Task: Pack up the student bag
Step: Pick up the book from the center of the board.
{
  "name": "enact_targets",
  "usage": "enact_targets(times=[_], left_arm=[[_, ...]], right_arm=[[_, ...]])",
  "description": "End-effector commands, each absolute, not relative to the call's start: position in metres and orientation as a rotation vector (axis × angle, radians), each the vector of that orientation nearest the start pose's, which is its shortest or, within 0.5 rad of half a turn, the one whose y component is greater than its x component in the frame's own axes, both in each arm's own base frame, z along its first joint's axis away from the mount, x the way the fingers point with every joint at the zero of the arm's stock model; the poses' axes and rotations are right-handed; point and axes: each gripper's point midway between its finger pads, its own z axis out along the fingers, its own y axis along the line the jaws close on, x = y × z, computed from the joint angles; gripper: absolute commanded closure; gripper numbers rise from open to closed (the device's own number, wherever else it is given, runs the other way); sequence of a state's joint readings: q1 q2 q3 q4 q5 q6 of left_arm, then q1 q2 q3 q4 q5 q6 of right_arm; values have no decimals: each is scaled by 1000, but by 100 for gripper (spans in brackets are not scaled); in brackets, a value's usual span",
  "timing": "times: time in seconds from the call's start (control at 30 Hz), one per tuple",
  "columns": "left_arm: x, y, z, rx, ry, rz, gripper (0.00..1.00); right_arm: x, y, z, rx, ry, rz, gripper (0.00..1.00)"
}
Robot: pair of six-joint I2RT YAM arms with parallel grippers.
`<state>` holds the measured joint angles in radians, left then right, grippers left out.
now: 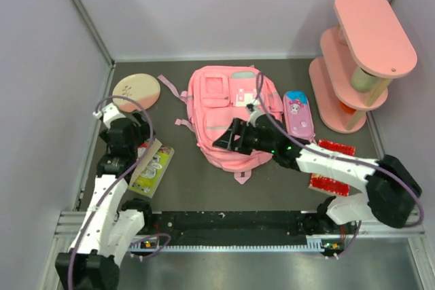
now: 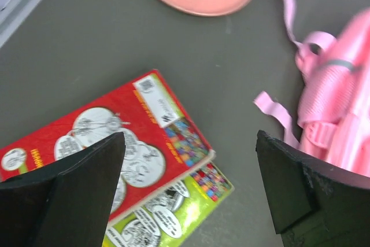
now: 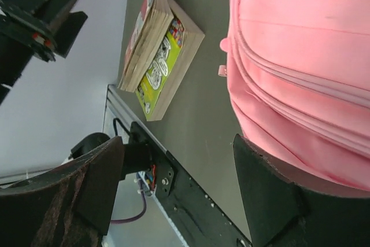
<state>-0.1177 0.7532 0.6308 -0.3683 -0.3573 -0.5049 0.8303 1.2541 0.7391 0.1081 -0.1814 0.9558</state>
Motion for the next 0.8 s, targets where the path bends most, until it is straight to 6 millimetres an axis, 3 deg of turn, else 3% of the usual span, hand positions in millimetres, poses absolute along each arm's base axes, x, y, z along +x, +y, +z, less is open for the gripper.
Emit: enact_targets(times=[0.0,0.03,0.1,0.13,0.17,0.2,0.23,0.27,0.3,0.37,0.43,0.57,0.73,0.77], left_arm=[[286,44,177,-756,1906,-42,1],[286,46,174,-765,1913,-60,1],[286,60,169,-826,1901,-67,1],[286,63,165,-841,1898,-71,1],[287,68,159,-862,1891,-78,1],[287,71,153,-882,1900,-75,1],[286,74,148,-897,1908,-71,1],[284,81,144,-927,1911,-59,1],[282,83,137,-942,1928,-52,1],[280,91,130,-973,1929,-50,1],[278,93,121,-987,1939,-72,1],[277,92,112,-985,1963,-123,1],[274,90,95,-983,2034,-148,1],[274,88,92,-977,2046,-158,1]], right_arm=[[216,400,228,-81,2062,1531,25],[218,413,211,-96,2109,1530,25],[215,440,223,-148,2096,1604,25],[217,452,206,-152,2141,1601,25],[215,462,203,-171,2150,1630,25],[216,474,216,-180,2114,1686,25],[215,482,215,-185,2114,1712,25],[216,491,200,-190,2147,1722,25],[217,500,208,-197,2125,1754,25],[217,513,188,-215,2183,1742,25],[215,527,194,-249,2165,1780,25],[217,548,184,-268,2191,1811,25],[219,563,152,-253,2289,1780,25],[220,567,156,-260,2281,1791,25]])
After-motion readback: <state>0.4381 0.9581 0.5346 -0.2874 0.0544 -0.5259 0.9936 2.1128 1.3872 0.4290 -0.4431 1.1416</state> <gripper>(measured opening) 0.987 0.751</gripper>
